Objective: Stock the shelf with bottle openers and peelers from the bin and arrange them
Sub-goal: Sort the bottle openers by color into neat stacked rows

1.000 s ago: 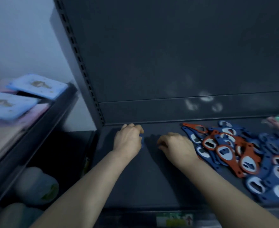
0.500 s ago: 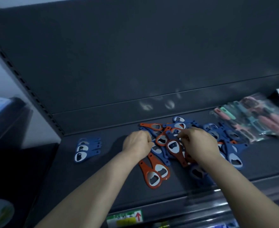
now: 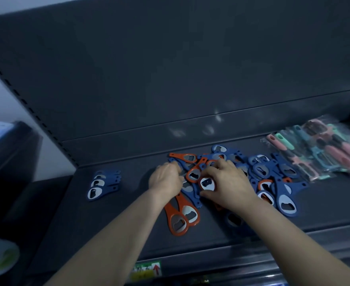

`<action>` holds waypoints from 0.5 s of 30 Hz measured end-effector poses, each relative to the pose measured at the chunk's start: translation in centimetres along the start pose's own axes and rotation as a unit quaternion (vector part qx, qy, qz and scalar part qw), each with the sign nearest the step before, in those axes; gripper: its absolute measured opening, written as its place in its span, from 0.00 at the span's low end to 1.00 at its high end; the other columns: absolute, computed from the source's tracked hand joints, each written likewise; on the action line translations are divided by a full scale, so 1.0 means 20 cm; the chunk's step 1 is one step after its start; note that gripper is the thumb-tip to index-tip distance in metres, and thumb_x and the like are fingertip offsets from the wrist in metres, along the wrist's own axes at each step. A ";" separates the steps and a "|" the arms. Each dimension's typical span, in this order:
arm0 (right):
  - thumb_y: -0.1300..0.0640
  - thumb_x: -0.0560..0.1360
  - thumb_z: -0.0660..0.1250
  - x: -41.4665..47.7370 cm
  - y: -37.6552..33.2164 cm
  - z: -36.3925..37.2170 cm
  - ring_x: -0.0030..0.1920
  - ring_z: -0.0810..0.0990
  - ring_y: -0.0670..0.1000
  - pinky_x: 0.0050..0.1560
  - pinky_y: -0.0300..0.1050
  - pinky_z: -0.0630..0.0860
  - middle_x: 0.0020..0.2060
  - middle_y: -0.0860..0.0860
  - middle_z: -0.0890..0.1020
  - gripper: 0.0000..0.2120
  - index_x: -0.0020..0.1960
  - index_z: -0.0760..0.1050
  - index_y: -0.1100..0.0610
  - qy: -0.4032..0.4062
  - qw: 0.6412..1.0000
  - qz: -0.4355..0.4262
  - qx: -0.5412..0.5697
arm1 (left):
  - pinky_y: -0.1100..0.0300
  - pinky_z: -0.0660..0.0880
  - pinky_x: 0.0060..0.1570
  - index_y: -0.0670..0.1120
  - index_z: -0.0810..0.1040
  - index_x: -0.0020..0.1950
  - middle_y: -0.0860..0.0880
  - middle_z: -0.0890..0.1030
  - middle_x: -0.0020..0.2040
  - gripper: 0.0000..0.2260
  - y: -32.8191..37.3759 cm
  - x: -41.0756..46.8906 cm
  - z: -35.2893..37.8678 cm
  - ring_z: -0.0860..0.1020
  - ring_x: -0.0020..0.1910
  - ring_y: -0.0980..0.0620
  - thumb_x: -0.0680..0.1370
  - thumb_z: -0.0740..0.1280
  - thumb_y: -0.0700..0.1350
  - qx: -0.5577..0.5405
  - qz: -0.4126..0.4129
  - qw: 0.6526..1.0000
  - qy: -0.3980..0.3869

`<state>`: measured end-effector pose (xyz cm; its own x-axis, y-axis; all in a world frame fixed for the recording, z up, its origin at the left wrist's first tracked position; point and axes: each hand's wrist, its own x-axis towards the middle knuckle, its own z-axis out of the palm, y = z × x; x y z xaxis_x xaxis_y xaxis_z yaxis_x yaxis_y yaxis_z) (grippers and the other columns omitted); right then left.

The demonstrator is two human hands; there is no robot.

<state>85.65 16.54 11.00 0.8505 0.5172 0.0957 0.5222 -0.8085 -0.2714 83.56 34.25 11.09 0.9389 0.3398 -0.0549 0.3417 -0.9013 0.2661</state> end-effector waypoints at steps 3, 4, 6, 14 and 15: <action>0.43 0.73 0.67 0.01 0.02 -0.01 0.61 0.68 0.51 0.57 0.46 0.68 0.60 0.46 0.70 0.18 0.61 0.72 0.43 0.007 1.000 0.010 -0.004 | 0.55 0.73 0.56 0.49 0.76 0.62 0.48 0.77 0.60 0.12 -0.01 0.00 -0.01 0.75 0.60 0.47 0.79 0.65 0.47 -0.010 0.004 1.000 0.002; 0.44 0.73 0.67 0.02 0.03 -0.01 0.61 0.68 0.51 0.58 0.47 0.68 0.60 0.46 0.70 0.17 0.61 0.72 0.43 0.005 1.000 0.014 -0.002 | 0.54 0.74 0.57 0.50 0.77 0.62 0.48 0.77 0.59 0.11 -0.02 0.00 -0.01 0.75 0.59 0.47 0.79 0.65 0.46 -0.021 0.009 1.000 -0.002; 0.46 0.73 0.66 0.03 0.04 -0.02 0.61 0.69 0.51 0.58 0.48 0.68 0.59 0.47 0.72 0.17 0.61 0.72 0.43 0.003 1.000 0.025 0.004 | 0.54 0.75 0.57 0.51 0.78 0.59 0.50 0.79 0.57 0.09 -0.01 0.00 -0.01 0.76 0.58 0.49 0.79 0.65 0.45 -0.053 0.015 0.998 -0.009; 0.53 0.72 0.65 0.04 0.09 -0.07 0.61 0.69 0.52 0.60 0.51 0.66 0.57 0.48 0.73 0.21 0.65 0.71 0.44 0.031 0.996 0.087 0.001 | 0.54 0.77 0.52 0.52 0.79 0.54 0.54 0.81 0.51 0.06 0.05 0.00 -0.01 0.79 0.52 0.51 0.78 0.67 0.47 -0.085 0.033 0.996 0.003; 0.53 0.72 0.64 0.04 0.11 -0.08 0.61 0.69 0.52 0.61 0.51 0.66 0.57 0.48 0.73 0.21 0.65 0.72 0.44 0.030 0.995 0.093 -0.007 | 0.54 0.77 0.52 0.52 0.79 0.55 0.54 0.81 0.51 0.06 0.06 0.00 -0.01 0.78 0.52 0.52 0.78 0.67 0.47 -0.087 0.037 0.996 0.002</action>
<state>87.61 14.79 12.07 0.9343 0.3412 0.1034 0.3565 -0.8927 -0.2757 84.02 33.24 11.51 0.9609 0.2756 -0.0258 0.2594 -0.8640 0.4314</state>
